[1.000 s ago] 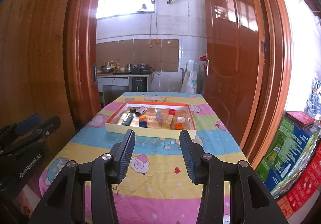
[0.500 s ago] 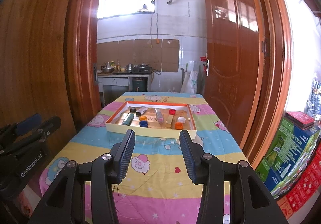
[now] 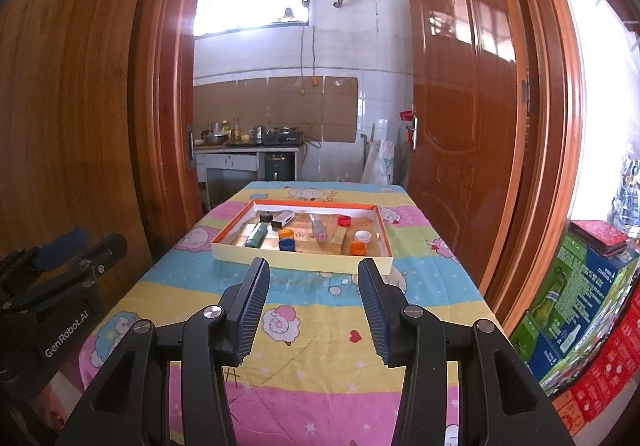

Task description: Organize rigid objects

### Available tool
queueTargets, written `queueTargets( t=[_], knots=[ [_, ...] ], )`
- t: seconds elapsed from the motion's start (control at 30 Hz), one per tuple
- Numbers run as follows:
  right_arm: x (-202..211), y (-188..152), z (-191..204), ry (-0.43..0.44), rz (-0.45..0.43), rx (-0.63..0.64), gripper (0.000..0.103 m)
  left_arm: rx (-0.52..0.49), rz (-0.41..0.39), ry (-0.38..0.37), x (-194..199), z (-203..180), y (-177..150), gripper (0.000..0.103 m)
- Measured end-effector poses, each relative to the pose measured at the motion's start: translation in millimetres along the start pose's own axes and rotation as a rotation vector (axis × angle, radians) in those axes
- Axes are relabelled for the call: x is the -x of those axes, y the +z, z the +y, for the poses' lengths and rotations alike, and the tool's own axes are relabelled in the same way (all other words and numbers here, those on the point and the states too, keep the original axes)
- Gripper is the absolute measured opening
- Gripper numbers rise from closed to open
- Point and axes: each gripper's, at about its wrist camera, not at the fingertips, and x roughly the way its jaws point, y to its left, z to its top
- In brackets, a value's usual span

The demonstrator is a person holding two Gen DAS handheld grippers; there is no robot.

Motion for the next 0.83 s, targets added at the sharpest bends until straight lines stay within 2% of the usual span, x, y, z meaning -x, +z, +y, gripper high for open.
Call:
queueTargets(
  t=[0.83],
  knots=[
    [-2.1,-0.9,-3.2,0.003,0.003,-0.012,0.048,-0.007,0.007,-0.006,-2.4,0.6,-3.2,0.046]
  ],
)
